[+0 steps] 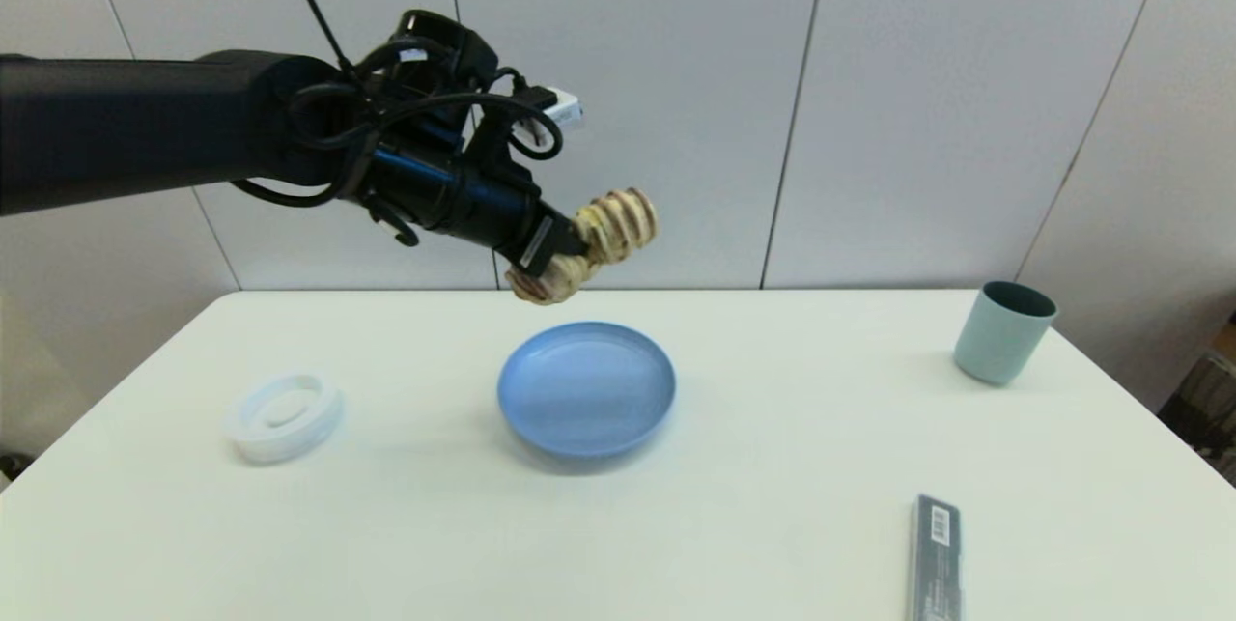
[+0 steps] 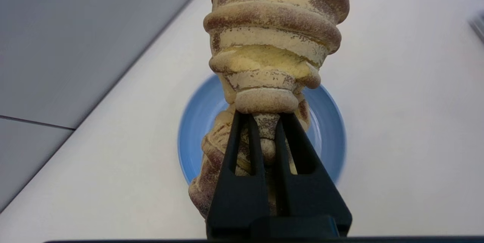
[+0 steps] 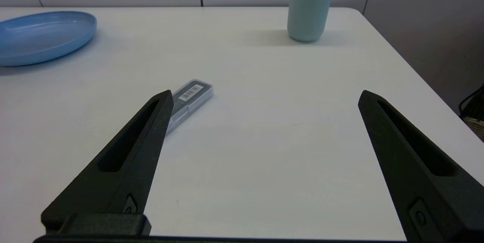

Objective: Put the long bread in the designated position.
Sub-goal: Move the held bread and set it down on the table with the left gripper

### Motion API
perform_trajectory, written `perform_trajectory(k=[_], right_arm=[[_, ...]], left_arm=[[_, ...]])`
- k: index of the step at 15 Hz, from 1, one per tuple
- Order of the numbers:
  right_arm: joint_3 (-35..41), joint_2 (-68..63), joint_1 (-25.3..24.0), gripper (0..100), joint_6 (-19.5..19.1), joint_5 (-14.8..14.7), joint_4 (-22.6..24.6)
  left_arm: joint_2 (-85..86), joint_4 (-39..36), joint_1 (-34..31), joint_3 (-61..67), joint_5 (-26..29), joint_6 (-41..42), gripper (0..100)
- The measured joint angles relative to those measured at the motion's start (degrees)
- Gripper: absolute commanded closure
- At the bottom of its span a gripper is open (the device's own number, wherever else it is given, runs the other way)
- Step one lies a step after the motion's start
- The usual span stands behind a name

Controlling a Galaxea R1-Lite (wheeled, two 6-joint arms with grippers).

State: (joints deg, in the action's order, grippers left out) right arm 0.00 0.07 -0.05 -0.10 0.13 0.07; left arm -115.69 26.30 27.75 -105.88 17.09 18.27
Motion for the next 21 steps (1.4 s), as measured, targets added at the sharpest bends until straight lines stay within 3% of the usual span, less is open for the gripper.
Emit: perform_trajectory(k=[3,11,21], right_arm=[[0.00,0.00,0.00,0,0.02,0.00,-0.02],[0.00,0.00,-0.02,0,0.02,0.02,0.00],[0.00,0.00,-0.02,0,0.05,0.02,0.00]], left_arm=[[-6.94,-2.57,0.83,-5.29,-2.18,-2.21,100],[-19.61,-18.36,-2.28,-7.24,-2.40,-2.02,100],[-22.98,-19.08,-6.14,-6.91,-2.07,-0.94,100]])
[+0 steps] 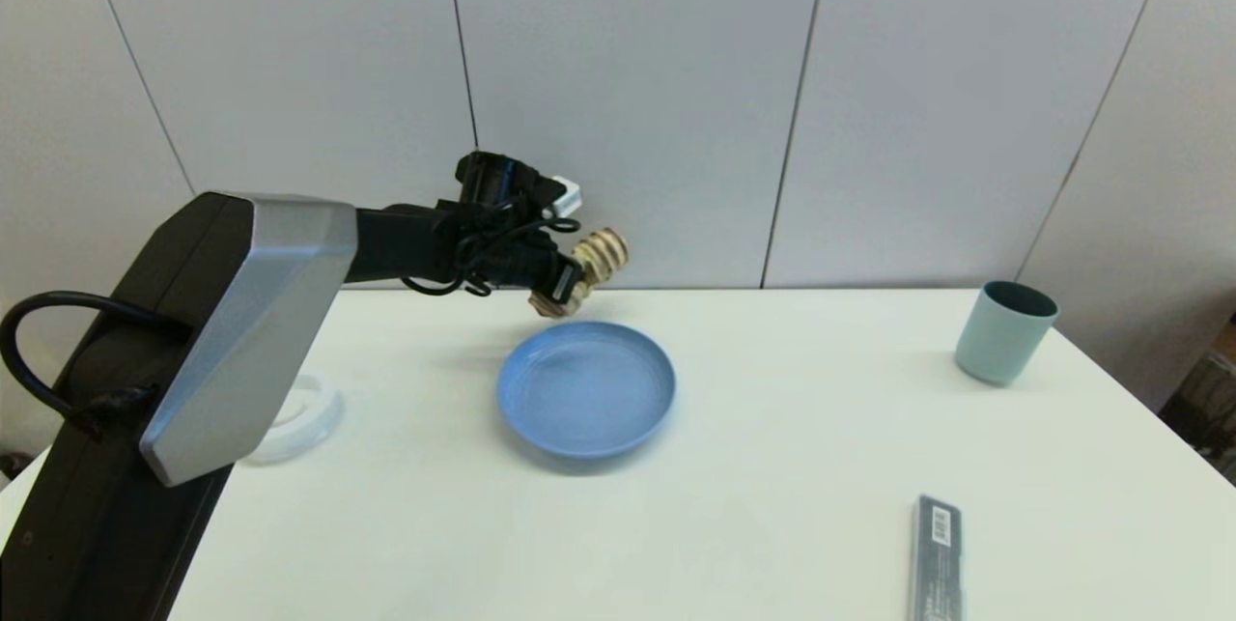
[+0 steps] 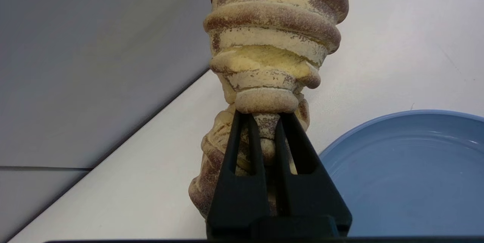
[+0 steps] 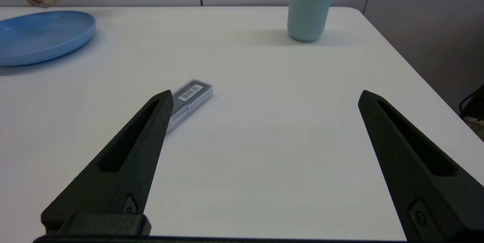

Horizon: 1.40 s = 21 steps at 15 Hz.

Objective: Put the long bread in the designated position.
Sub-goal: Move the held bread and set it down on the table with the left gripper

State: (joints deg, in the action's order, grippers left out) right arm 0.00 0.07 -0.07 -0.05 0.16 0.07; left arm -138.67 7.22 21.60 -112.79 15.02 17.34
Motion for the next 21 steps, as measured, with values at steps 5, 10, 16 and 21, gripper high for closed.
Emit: perform_trajectory(k=[5,10,16,21], right_arm=[[0.00,0.00,0.02,0,0.00,0.00,0.00],[0.00,0.00,0.02,0,-0.02,0.00,-0.02],[0.00,0.00,0.00,0,-0.05,0.02,0.00],[0.00,0.00,0.00,0,-0.05,0.00,-0.02]], left_arm=[[0.55,0.02,-0.05,0.24,-0.06,0.07,100],[3.22,0.88,-0.07,0.99,-0.09,0.22,100],[7.05,4.90,0.02,3.89,-0.15,0.11,100],[7.80,4.91,0.69,3.69,-0.20,0.13,100]])
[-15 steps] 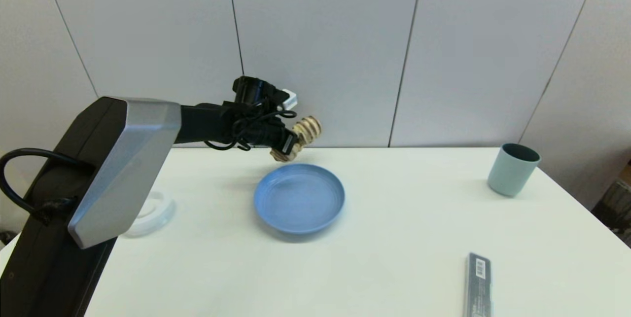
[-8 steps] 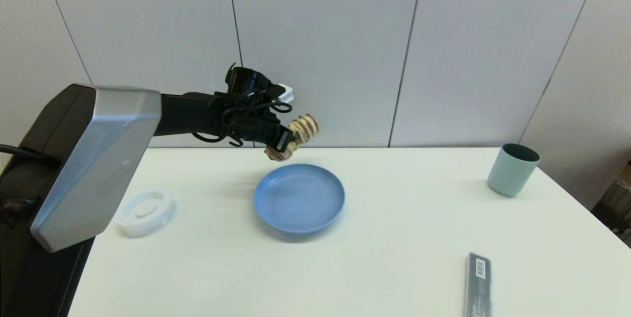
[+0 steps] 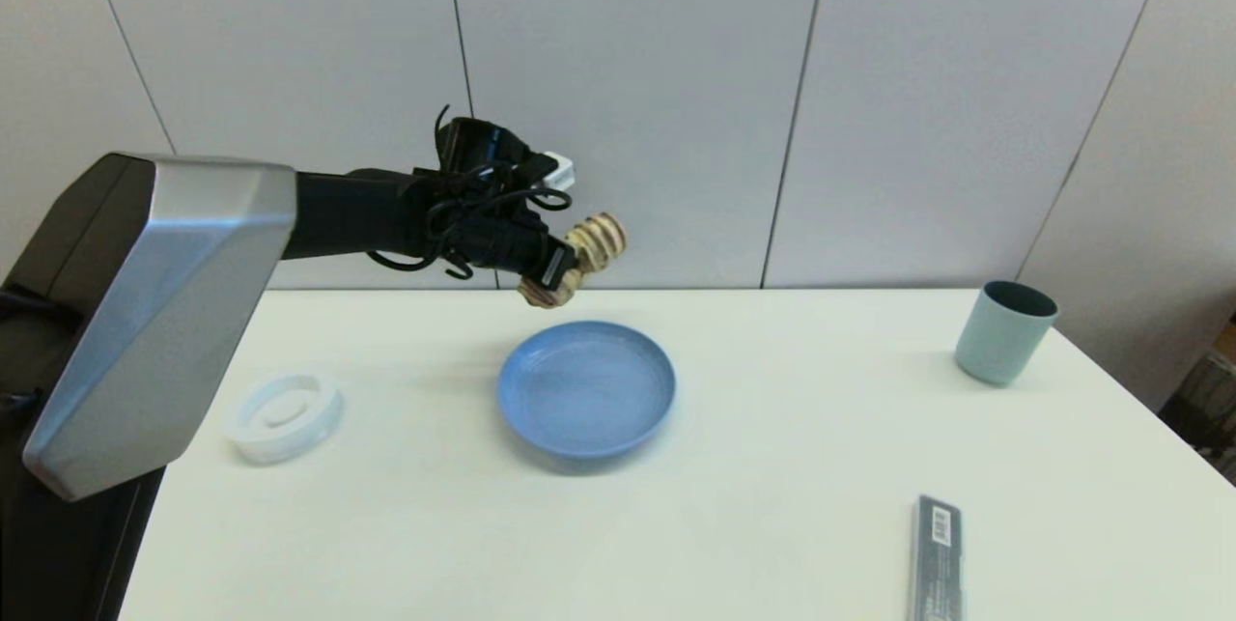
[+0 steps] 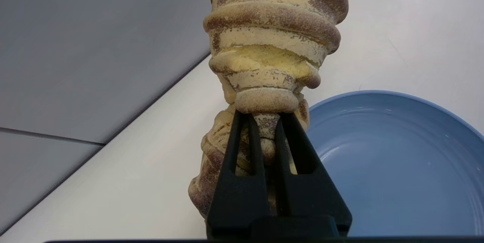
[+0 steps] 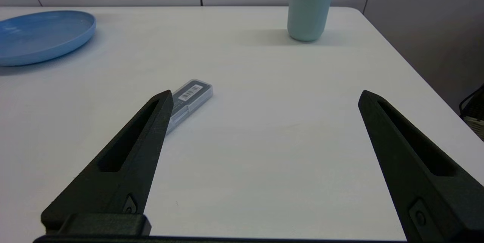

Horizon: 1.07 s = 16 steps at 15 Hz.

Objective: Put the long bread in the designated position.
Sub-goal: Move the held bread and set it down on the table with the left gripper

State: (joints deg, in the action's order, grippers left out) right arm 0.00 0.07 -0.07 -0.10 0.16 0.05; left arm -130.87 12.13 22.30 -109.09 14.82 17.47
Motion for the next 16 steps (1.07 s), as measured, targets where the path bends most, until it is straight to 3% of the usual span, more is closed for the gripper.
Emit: perform_trajectory(k=[3,10,16], right_arm=[[0.00,0.00,0.02,0,0.00,-0.02,0.02],[0.00,0.00,0.00,0,0.02,0.00,0.02],[0.00,0.00,0.00,0,0.00,0.00,0.02]], left_arm=[[3.15,4.90,0.71,2.34,0.22,-0.05,100],[18.54,25.93,6.61,13.23,3.11,0.17,100],[28.81,30.98,14.45,22.14,7.52,0.24,100]])
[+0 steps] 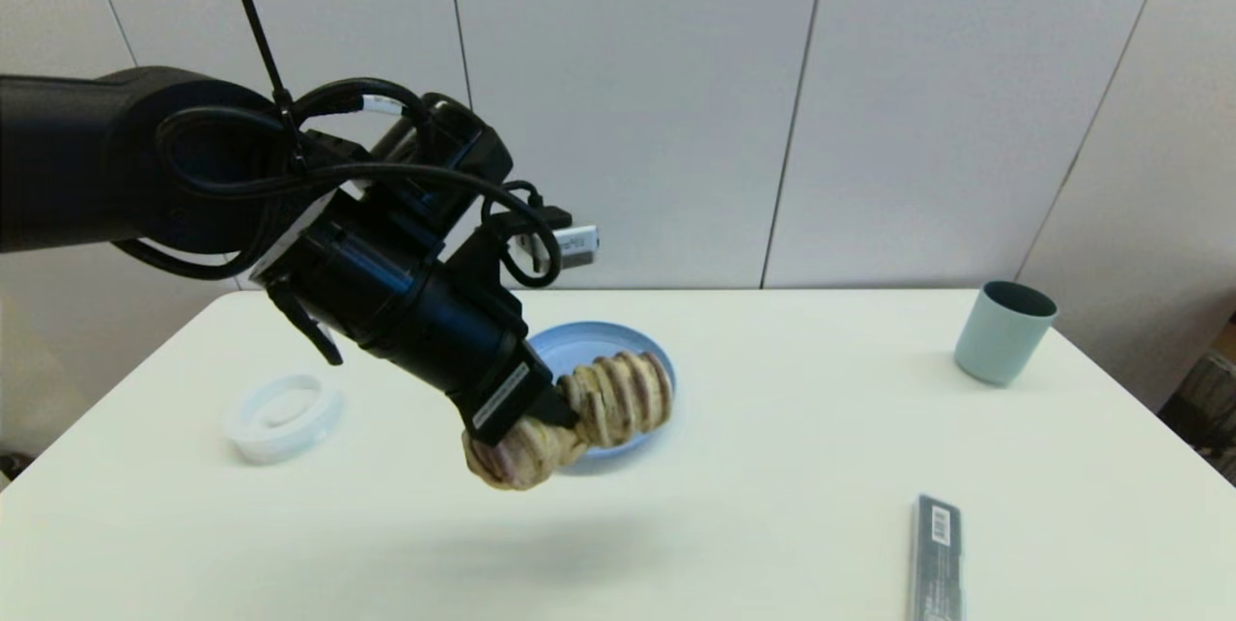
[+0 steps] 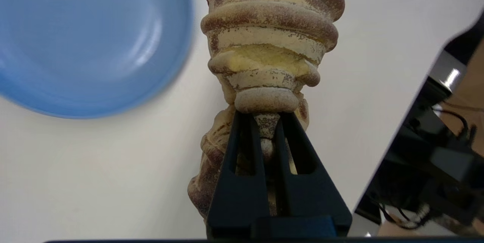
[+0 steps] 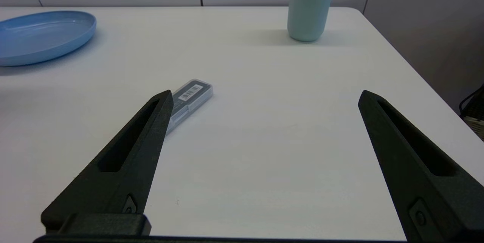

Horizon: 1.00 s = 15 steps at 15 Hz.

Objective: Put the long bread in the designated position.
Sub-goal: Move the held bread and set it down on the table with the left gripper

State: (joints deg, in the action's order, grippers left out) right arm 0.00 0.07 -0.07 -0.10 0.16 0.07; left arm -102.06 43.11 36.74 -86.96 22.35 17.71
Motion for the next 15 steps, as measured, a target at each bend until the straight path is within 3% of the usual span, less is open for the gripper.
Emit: perform_trajectory(k=[11,12,15], right_arm=[[0.00,0.00,0.02,0,0.02,0.00,0.02],[0.00,0.00,0.02,0,0.00,0.00,0.00],[0.00,0.00,0.02,0,0.02,0.00,0.00]], left_arm=[[-3.43,-3.41,4.82,9.12,-0.16,0.01,100],[-4.02,-4.94,4.90,9.12,-0.11,-0.18,0],[-5.68,-6.03,5.07,8.96,-0.13,-0.11,0]])
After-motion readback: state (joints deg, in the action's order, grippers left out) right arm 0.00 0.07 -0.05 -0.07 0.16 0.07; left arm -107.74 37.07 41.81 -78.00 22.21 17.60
